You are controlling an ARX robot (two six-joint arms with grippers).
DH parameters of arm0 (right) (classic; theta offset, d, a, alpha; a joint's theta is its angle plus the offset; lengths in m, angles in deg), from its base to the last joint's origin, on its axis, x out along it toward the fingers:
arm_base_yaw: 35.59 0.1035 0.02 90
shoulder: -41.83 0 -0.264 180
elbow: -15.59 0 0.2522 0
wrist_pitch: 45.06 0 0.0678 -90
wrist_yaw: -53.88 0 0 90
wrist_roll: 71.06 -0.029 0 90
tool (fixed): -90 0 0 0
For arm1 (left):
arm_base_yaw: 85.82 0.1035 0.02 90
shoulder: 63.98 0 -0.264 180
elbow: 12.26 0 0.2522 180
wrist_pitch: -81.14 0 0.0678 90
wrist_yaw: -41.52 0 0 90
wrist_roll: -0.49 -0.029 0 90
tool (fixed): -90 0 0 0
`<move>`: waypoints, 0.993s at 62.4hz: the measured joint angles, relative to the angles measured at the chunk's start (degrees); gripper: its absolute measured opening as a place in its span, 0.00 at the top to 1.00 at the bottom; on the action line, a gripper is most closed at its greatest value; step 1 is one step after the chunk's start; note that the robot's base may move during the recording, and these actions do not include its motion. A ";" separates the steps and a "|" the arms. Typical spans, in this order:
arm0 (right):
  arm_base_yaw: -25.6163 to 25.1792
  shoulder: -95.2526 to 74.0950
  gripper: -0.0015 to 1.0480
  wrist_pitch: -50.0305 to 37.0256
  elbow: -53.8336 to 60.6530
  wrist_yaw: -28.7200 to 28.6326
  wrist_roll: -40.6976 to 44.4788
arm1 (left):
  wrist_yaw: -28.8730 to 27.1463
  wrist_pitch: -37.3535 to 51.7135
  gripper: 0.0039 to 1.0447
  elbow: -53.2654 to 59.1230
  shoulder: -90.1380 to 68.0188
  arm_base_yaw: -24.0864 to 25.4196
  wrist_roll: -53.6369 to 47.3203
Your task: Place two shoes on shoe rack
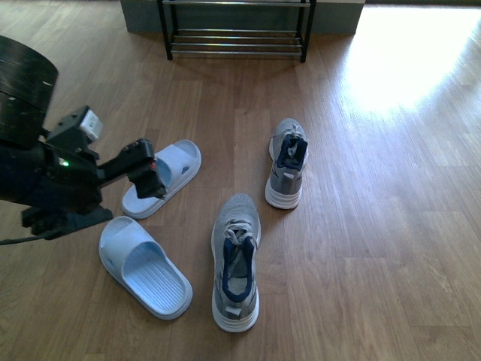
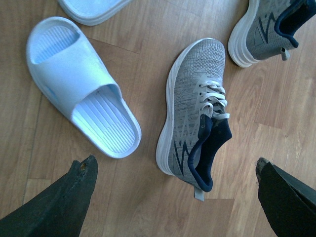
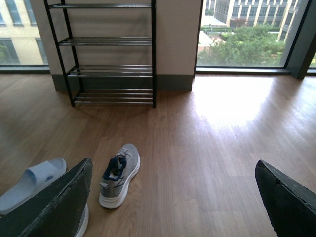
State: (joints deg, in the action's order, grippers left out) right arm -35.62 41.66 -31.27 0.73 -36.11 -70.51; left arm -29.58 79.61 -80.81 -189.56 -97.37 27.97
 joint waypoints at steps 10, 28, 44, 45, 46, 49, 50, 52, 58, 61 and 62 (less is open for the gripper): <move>0.00 0.00 0.09 0.00 0.00 0.00 0.00 | 4.42 -1.51 0.09 -8.07 -9.57 -2.34 0.20; 0.00 0.00 0.09 0.00 0.00 0.00 0.00 | 10.14 -7.89 0.09 -22.40 -23.52 -4.96 -0.07; 0.00 0.00 0.09 0.00 0.00 0.00 0.00 | 13.09 -12.26 0.09 -32.17 -30.58 -5.62 -0.94; 0.00 0.00 0.09 0.00 0.00 0.00 0.00 | 13.09 -12.68 0.09 -32.98 -31.23 -5.64 -0.96; 0.00 0.00 0.09 0.00 0.00 0.00 0.02 | 13.20 -13.14 0.09 -33.88 -31.80 -5.68 -1.03; 0.00 0.00 0.09 0.00 0.00 0.00 0.00 | 13.88 -14.38 0.09 -35.85 -33.18 -5.79 -1.11; 0.00 0.00 0.09 0.00 0.00 0.00 0.00 | 14.23 -14.69 0.09 -36.65 -33.94 -5.86 -1.09; 0.00 0.00 0.09 0.00 0.00 0.00 0.02 | 14.62 -14.88 0.09 -37.66 -34.77 -5.99 -1.09; 0.00 0.00 0.09 0.00 0.00 0.00 0.00 | 16.26 -15.32 0.09 -40.22 -36.79 -6.32 -1.03; 0.00 0.00 0.09 0.00 0.00 0.00 0.00 | 17.40 -15.52 0.09 -41.22 -37.55 -6.38 -0.83; 0.00 0.00 0.09 0.00 0.00 0.00 0.00 | 17.57 -15.63 0.09 -41.42 -37.70 -6.40 -0.81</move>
State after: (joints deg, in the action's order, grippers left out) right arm -35.62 41.66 -31.27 0.73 -36.11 -70.51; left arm -12.01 63.98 -122.23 -227.26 -103.78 27.17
